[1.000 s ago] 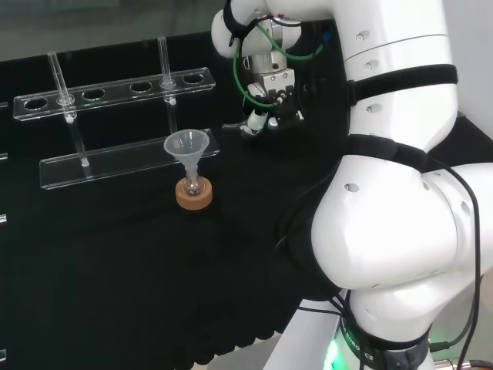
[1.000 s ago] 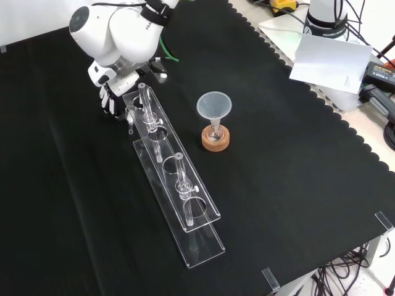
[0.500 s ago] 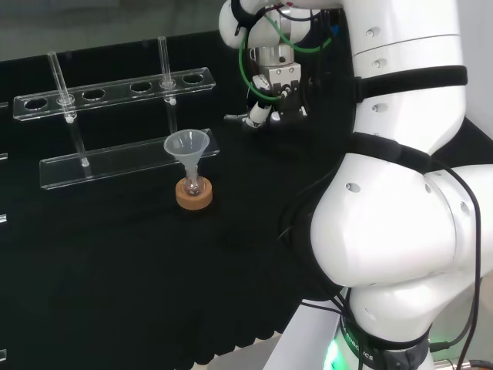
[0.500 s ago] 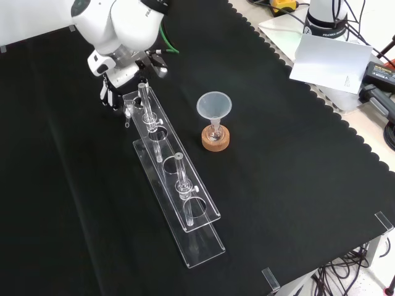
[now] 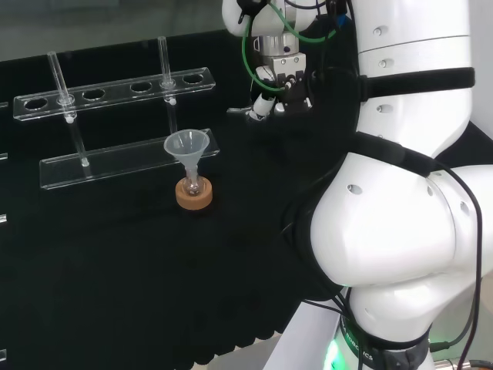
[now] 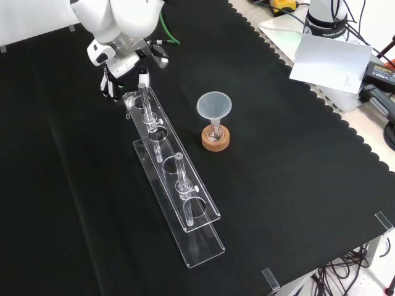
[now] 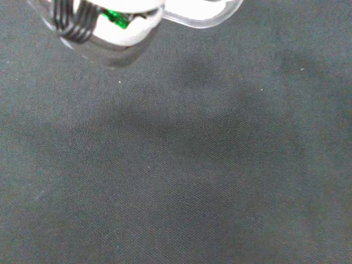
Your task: Pick up the weighing funnel.
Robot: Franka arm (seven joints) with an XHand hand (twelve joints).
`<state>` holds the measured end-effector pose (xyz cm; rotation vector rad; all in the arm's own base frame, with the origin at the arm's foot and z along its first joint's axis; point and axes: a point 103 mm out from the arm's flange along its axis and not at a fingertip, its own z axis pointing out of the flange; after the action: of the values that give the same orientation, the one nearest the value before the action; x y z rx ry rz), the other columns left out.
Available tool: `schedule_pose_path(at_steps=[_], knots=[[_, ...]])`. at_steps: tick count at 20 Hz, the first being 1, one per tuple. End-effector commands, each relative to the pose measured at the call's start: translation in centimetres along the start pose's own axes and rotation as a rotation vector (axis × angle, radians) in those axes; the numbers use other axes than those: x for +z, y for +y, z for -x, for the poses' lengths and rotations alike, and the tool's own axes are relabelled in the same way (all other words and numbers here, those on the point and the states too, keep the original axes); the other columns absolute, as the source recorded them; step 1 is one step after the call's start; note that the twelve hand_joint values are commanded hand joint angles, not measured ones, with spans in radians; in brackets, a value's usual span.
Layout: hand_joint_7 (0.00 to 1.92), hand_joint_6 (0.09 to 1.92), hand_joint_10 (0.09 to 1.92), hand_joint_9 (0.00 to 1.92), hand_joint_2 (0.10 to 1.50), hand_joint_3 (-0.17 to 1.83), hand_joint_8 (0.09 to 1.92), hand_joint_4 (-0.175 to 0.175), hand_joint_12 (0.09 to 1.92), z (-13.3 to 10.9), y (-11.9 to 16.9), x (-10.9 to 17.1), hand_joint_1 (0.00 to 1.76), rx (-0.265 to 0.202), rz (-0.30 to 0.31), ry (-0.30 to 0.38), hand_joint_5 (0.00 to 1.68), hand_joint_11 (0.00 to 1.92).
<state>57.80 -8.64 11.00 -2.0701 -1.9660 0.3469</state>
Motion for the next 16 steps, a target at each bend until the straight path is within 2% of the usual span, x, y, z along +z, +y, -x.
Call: schedule_pose_path(at_steps=[1, 6, 16], knots=[[0.66, 0.49, 0.3, 1.07, 0.74, 0.47, 0.7, 0.175, 0.92, 0.2, -2.1, -1.2, 1.13, 0.021, -0.005, -0.055, 1.33, 1.04], [0.66, 0.49, 0.3, 1.08, 0.74, 0.47, 0.7, 0.175, 0.93, 0.1, -3.9, -2.1, 1.13, 0.04, -0.003, -0.098, 1.33, 1.03], [0.66, 0.48, 0.3, 1.08, 0.74, 0.47, 0.69, 0.175, 0.93, -1.3, -8.3, -3.8, 1.13, 0.074, 0.023, -0.139, 1.33, 1.03]])
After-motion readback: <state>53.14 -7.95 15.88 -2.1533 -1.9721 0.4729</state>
